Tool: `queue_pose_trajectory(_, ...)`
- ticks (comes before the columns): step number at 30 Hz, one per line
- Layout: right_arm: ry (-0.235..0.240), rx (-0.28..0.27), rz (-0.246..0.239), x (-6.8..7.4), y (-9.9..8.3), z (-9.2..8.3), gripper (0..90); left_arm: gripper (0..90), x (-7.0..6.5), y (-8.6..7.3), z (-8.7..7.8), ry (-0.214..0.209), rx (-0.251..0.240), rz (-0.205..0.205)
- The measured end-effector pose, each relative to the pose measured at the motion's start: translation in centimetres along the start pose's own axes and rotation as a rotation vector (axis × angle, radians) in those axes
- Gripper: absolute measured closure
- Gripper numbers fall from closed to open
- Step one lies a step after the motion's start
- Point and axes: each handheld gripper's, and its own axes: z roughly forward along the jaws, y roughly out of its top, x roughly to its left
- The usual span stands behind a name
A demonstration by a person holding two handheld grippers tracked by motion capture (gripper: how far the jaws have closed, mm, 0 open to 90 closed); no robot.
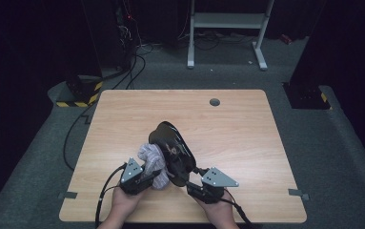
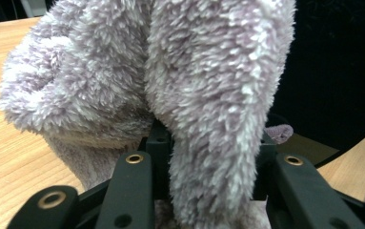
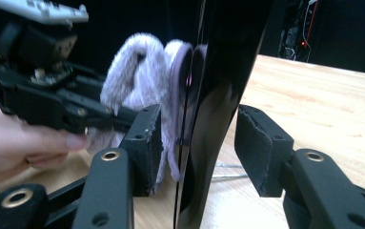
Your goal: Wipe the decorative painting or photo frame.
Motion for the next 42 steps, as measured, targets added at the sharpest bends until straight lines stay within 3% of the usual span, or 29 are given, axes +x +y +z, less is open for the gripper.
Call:
queue_pose_trajectory(7, -0.030, -0.033, 0.028, -0.4, 1.7, -0.8, 52.0, 63.3, 0.1, 0.0, 0.3, -0.028, 0.003, -0.009)
queue_pose_trajectory(9, -0.015, -0.044, 0.023, -0.6, 2.3, -0.8, 47.5, 63.0, 0.0, 0.0, 0.3, -0.027, 0.001, -0.006)
queue_pose_trajectory(17, -0.022, -0.021, -0.009, -0.5, 4.0, -0.1, 46.8, 62.8, 0.0, 0.1, 0.1, -0.017, -0.011, -0.007)
queue_pose_trajectory(20, -0.022, -0.047, -0.005, -0.7, 4.7, 0.0, 47.0, 62.7, 0.1, 0.1, 0.0, -0.018, -0.017, -0.008)
queue_pose_trajectory(26, -0.021, -0.072, 0.004, -0.8, 4.5, 0.1, 48.9, 62.8, 0.1, 0.1, -0.5, -0.027, -0.035, -0.025)
queue_pose_trajectory(28, -0.040, -0.064, -0.015, -0.8, 4.4, -0.1, 54.3, 62.8, 0.1, 0.2, -0.5, -0.025, -0.040, -0.027)
queue_pose_trajectory(30, -0.004, -0.060, 0.011, -1.0, 4.4, -0.2, 58.9, 62.8, 0.2, 0.3, -0.4, -0.024, -0.041, -0.031)
queue_pose_trajectory(42, 0.005, -0.070, 0.025, -0.8, 4.5, -0.8, 78.7, 62.5, -0.7, 0.1, 0.1, -0.024, -0.030, -0.008)
